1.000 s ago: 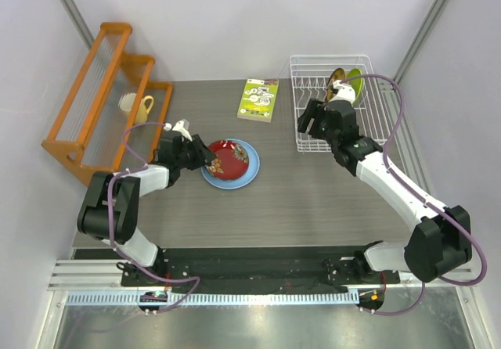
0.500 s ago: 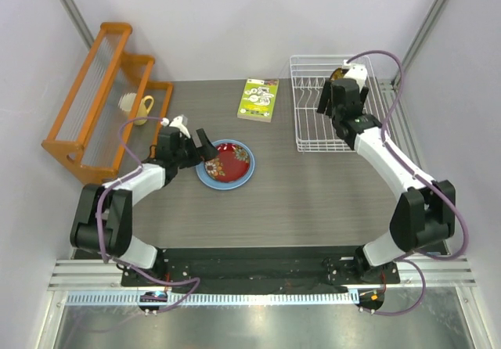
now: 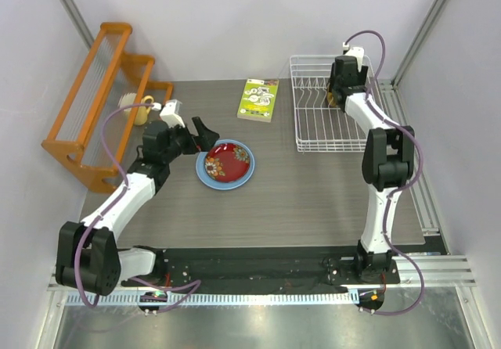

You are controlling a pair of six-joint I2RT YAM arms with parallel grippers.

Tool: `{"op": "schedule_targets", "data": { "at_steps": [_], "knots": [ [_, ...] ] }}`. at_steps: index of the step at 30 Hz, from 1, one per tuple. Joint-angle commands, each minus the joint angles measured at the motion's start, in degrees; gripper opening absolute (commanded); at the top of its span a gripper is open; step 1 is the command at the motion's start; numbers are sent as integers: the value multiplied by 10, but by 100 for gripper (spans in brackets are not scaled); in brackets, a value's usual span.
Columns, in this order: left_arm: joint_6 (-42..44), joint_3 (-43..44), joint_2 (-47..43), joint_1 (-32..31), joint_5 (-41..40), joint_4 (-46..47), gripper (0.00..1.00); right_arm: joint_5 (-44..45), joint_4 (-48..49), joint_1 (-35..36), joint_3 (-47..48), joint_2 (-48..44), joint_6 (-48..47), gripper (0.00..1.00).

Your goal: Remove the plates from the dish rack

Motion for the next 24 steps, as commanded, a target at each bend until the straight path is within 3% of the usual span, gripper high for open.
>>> {"op": "schedule_targets", "data": {
  "at_steps": [1,7,9,12,15,19,22,24],
  "knots": [
    [30,14,-12,-3,18,18,99,-16,7,-2,97,43,-25,65],
    [33,25,2,-4,20,17,100,-25,-23,-8,182,115,-38,53],
    [33,24,7,-4,20,18,99,-26,-27,-9,194,125,-40,42],
    [32,23,9,-4,20,18,100,-24,-29,-8,195,126,-43,36],
    [30,19,7,-4,19,22,99,-28,-30,-8,193,124,-49,20],
    [29,16,7,-4,21,22,100,-30,-32,-8,193,123,-52,16],
    [30,15,7,-4,23,23,100,-31,-34,-9,191,124,-50,1],
    [29,16,9,-4,24,23,100,-36,-34,-9,189,122,-47,1]
  ]
}}
